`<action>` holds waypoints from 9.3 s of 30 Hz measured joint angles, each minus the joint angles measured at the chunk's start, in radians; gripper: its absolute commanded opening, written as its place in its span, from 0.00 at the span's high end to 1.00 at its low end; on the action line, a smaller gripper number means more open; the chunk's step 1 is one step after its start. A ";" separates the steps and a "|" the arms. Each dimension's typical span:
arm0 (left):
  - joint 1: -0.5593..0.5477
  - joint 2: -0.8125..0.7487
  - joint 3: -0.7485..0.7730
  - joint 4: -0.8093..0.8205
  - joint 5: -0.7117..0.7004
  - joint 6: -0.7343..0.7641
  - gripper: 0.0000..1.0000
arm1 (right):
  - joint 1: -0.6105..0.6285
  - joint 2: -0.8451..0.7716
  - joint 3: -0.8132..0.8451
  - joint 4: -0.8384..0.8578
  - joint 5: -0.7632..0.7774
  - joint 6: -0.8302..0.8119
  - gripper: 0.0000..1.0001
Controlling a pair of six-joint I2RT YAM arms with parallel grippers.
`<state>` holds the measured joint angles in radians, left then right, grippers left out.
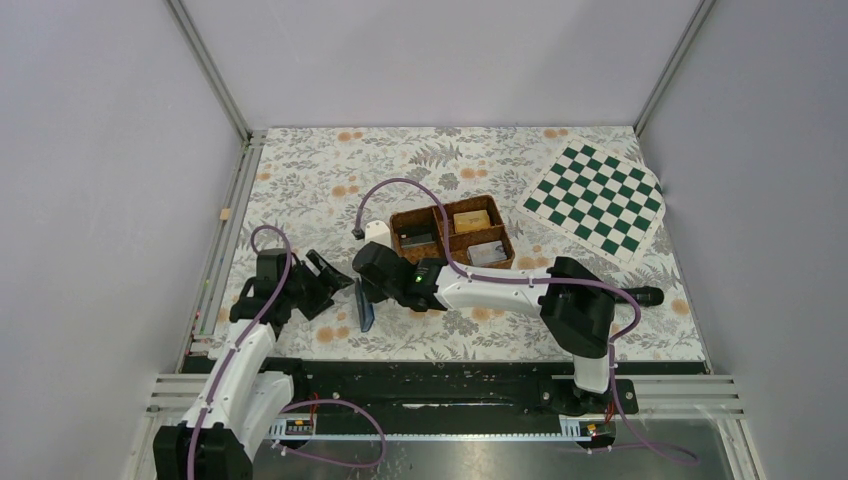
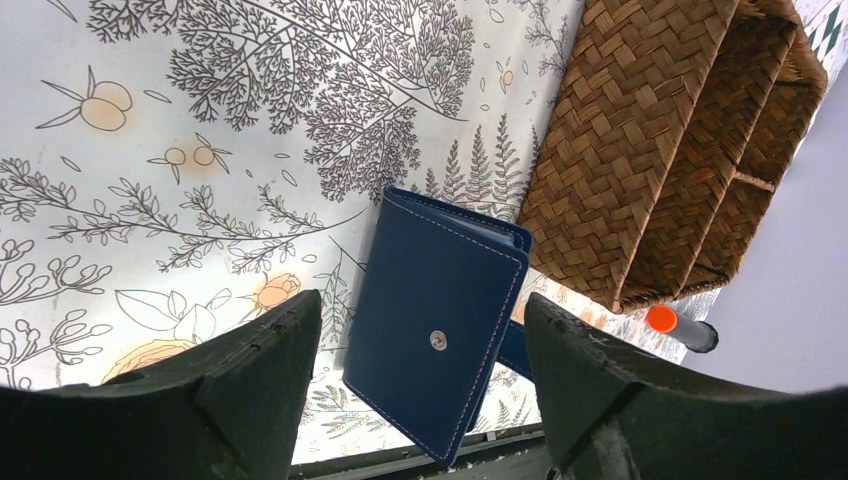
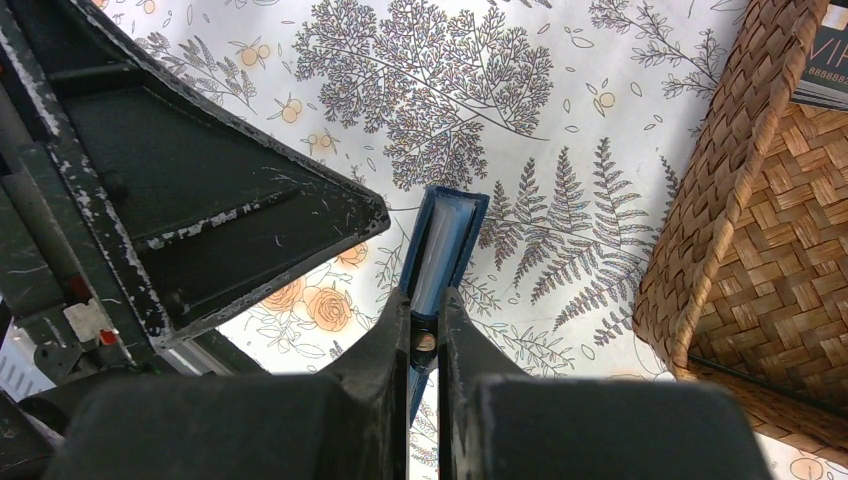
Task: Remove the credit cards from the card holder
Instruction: Open the card holder at the center of the board.
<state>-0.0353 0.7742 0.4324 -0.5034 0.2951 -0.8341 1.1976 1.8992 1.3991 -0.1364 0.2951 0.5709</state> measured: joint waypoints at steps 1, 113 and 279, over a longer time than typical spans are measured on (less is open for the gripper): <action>-0.002 -0.002 0.000 0.000 0.000 0.000 0.27 | 0.000 0.000 0.000 0.000 0.000 0.000 1.00; -0.690 0.242 0.179 0.060 -0.109 -0.097 0.59 | 0.000 -0.485 -0.624 0.156 0.090 0.230 1.00; -0.883 0.324 0.048 0.008 -0.399 -0.163 0.65 | -0.001 -0.566 -0.941 0.562 -0.164 0.353 0.51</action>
<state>-0.9184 1.0981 0.4805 -0.4950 -0.1043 -0.9966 1.1969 1.3327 0.4576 0.4259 0.1307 0.9241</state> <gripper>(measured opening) 0.353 0.505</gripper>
